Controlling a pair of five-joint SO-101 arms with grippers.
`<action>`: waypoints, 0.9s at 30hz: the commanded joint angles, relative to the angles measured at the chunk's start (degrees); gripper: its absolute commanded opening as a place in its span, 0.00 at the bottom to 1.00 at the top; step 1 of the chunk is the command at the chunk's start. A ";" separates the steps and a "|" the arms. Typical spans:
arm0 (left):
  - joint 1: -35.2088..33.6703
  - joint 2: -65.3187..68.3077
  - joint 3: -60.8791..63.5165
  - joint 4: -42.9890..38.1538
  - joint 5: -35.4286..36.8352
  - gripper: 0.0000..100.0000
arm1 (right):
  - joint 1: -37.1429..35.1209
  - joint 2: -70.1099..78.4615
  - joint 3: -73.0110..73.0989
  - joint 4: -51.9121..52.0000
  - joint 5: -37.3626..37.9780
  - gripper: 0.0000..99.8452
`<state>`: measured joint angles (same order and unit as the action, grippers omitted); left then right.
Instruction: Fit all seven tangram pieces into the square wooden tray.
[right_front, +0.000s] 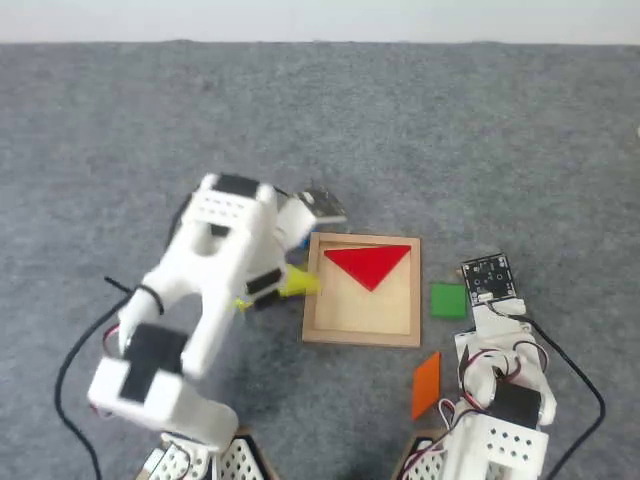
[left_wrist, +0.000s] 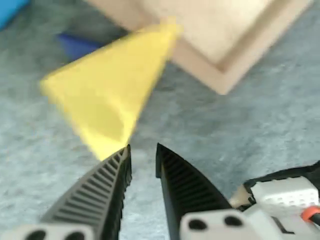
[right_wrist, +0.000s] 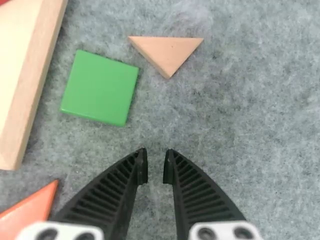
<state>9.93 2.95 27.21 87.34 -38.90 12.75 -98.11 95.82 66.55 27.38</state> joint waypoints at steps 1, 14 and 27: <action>3.43 -7.65 4.09 -2.55 1.14 0.08 | 0.31 -0.57 0.88 -0.04 0.62 0.07; -5.01 -20.66 8.75 -8.44 3.52 0.25 | 0.31 -0.57 0.88 -0.04 0.44 0.07; -1.67 -20.57 19.03 -30.42 1.93 0.25 | 0.31 -0.57 0.88 -0.04 0.35 0.07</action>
<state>8.00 -15.34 46.46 61.14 -36.26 12.75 -98.11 95.82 66.55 27.38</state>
